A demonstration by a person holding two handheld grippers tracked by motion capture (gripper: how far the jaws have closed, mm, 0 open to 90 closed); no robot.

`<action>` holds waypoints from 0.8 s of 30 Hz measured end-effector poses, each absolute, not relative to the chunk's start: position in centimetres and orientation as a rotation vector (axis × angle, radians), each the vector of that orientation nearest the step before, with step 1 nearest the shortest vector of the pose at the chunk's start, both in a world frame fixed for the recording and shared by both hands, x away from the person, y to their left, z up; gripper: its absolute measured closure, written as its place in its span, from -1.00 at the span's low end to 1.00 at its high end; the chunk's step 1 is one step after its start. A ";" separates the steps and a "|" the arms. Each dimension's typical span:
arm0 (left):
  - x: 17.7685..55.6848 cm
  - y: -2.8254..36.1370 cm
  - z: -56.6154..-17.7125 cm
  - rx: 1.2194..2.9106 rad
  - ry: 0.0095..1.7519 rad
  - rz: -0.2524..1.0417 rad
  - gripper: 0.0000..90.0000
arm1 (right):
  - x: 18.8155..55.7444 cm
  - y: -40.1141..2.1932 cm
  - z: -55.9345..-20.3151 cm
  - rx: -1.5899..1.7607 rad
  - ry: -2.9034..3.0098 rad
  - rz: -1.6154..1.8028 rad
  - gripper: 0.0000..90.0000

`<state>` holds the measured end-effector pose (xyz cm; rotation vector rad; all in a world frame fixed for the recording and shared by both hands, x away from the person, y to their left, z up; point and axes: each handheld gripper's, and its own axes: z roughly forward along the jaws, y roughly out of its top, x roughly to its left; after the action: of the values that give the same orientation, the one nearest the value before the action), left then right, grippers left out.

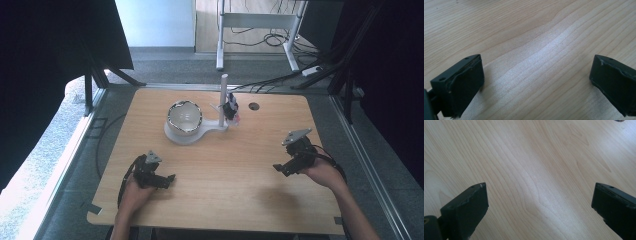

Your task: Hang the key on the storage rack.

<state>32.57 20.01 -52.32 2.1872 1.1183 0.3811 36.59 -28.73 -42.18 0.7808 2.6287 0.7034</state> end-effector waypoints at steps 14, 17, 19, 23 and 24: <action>32.6 20.0 -52.3 2.187 1.117 0.382 -1.00 | 35.3 -28.7 -46.8 0.864 2.590 0.741 -0.98; 32.6 20.0 -52.3 2.187 1.117 0.382 -1.00 | 35.0 -28.5 -48.0 0.873 2.569 0.735 -0.98; 32.6 20.0 -52.3 2.187 1.118 0.382 -1.00 | 34.9 -28.5 -48.9 0.886 2.566 0.731 -0.99; 32.6 20.0 -52.3 2.186 1.118 0.382 -1.00 | 34.5 -28.4 -50.5 0.922 2.556 0.759 -1.00; 32.6 20.0 -52.3 2.186 1.118 0.382 -1.00 | 34.4 -28.4 -50.7 0.944 2.549 0.797 -1.00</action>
<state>32.57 20.01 -52.33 2.1861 1.1182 0.3817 34.35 -28.42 -50.69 0.9441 2.5493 0.7969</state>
